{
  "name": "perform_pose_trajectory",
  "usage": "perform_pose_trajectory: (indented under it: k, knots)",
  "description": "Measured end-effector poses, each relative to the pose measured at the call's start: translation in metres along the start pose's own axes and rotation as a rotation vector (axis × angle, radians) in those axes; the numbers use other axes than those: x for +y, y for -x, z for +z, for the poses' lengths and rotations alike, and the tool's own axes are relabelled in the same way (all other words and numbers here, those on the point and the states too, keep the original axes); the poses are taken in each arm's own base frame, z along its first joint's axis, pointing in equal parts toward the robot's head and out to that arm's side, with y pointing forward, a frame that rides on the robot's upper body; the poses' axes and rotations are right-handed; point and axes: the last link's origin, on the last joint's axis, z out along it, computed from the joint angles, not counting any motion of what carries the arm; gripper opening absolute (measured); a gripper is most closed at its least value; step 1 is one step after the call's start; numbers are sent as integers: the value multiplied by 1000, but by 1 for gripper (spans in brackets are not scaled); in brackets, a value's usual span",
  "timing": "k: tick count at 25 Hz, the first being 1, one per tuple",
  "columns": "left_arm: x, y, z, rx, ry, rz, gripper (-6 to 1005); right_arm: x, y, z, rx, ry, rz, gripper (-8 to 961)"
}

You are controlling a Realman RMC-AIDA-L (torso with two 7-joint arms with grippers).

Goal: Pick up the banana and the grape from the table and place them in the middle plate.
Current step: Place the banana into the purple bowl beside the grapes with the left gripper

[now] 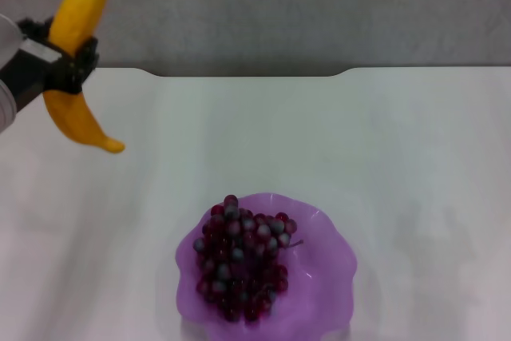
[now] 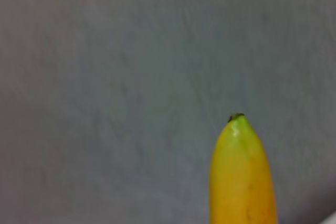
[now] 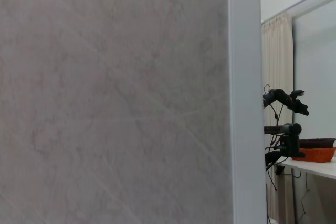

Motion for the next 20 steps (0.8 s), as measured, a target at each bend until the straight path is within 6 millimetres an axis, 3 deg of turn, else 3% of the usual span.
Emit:
perform_pose_trajectory:
  k: [3, 11, 20]
  knots:
    - [3, -3, -5, 59, -16, 7, 496, 0, 0, 0, 0, 1, 0, 522]
    - [37, -9, -28, 241, -34, 94, 500, 0, 0, 0, 1, 1, -1, 521]
    - [66, -6, -47, 402, -38, 62, 504, 0, -1, -1, 2, 0, -1, 520]
